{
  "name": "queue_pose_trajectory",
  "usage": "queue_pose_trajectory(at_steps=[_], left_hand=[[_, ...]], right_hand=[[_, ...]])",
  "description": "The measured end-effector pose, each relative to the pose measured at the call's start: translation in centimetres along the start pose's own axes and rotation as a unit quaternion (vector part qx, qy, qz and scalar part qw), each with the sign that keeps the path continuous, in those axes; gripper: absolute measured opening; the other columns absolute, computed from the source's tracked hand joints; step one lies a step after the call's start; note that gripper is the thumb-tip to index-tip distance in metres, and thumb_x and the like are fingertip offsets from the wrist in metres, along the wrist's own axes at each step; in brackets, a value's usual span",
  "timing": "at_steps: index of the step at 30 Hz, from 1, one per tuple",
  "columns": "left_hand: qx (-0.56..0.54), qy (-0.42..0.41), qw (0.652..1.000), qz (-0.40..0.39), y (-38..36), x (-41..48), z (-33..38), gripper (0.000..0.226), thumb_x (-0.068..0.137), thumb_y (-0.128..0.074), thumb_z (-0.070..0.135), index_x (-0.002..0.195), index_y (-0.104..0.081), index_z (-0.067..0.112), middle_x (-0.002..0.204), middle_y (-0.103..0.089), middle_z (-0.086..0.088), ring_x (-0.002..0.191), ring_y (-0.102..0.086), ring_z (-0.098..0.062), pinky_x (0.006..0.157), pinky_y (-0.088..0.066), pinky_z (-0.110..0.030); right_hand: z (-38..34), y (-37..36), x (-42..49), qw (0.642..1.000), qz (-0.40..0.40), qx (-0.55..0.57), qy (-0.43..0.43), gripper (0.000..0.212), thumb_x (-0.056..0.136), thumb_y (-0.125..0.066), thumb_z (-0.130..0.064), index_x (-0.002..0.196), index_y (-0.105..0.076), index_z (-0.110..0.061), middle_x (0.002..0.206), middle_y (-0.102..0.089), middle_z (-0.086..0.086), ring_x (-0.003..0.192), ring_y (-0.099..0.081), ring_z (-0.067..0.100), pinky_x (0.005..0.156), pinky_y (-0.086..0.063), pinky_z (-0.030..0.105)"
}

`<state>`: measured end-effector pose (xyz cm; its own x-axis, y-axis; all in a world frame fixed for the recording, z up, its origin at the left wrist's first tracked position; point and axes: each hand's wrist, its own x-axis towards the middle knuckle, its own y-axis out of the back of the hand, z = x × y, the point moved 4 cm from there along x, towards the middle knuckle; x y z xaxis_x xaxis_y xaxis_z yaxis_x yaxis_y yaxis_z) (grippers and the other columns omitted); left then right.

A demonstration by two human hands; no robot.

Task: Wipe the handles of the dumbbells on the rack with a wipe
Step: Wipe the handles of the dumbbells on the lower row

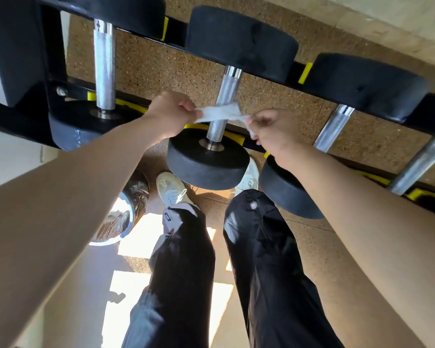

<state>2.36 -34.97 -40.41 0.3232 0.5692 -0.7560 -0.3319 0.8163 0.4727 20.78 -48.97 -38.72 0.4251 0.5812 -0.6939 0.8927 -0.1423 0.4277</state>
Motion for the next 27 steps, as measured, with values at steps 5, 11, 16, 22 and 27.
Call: queue_pose_trajectory(at_steps=[5,11,16,22,27], left_hand=[[0.18,-0.017,0.983,-0.041,0.5,-0.4,0.3,0.023,0.09,-0.071,0.047,0.104,-0.074,0.029,0.105,-0.072,0.003,0.103,-0.065,-0.022,0.098,-0.052,-0.04],[0.245,0.002,0.968,-0.045,0.8,-0.5,-0.3,0.02,0.079,-0.078,0.055,0.081,-0.072,0.036,0.103,-0.074,0.006,0.103,-0.066,-0.022,0.094,-0.054,-0.039],[0.331,-0.025,0.942,-0.054,0.2,-1.1,0.4,0.024,0.08,-0.069,0.066,0.079,-0.067,0.042,0.124,-0.065,0.005,0.136,-0.04,-0.034,0.111,-0.036,-0.05],[0.218,0.003,0.976,-0.012,0.7,-1.0,-0.5,0.018,0.083,-0.078,0.046,0.078,-0.066,0.034,0.105,-0.074,0.001,0.107,-0.065,-0.024,0.095,-0.051,-0.038],[0.002,-0.038,0.998,-0.057,0.2,-2.1,0.6,0.005,0.087,-0.077,0.022,0.087,-0.074,0.026,0.094,-0.073,0.006,0.089,-0.066,-0.011,0.079,-0.047,-0.025]], right_hand=[[1.6,-0.7,-0.2,0.997,-0.029,-0.071,0.003,0.013,0.092,-0.071,-0.025,0.08,-0.073,-0.022,0.073,-0.068,-0.002,0.071,-0.065,0.019,0.061,-0.051,0.016],[1.7,-2.2,-0.2,0.974,-0.075,-0.202,0.064,0.021,0.09,-0.073,-0.029,0.073,-0.071,-0.018,0.067,-0.062,-0.004,0.068,-0.057,0.016,0.061,-0.035,0.023],[2.6,-1.7,0.1,0.96,-0.053,-0.266,0.067,0.018,0.088,-0.074,-0.029,0.084,-0.077,-0.011,0.083,-0.072,0.007,0.078,-0.065,0.024,0.071,-0.051,0.031],[1.4,-3.4,-0.5,0.962,-0.048,-0.244,0.115,0.018,0.092,-0.066,-0.021,0.091,-0.074,-0.005,0.088,-0.07,0.011,0.08,-0.063,0.027,0.069,-0.049,0.033],[5.5,1.8,0.4,0.992,0.058,-0.1,-0.04,0.013,0.096,-0.06,-0.021,0.093,-0.068,-0.011,0.098,-0.069,0.007,0.085,-0.067,0.022,0.067,-0.054,0.034]])
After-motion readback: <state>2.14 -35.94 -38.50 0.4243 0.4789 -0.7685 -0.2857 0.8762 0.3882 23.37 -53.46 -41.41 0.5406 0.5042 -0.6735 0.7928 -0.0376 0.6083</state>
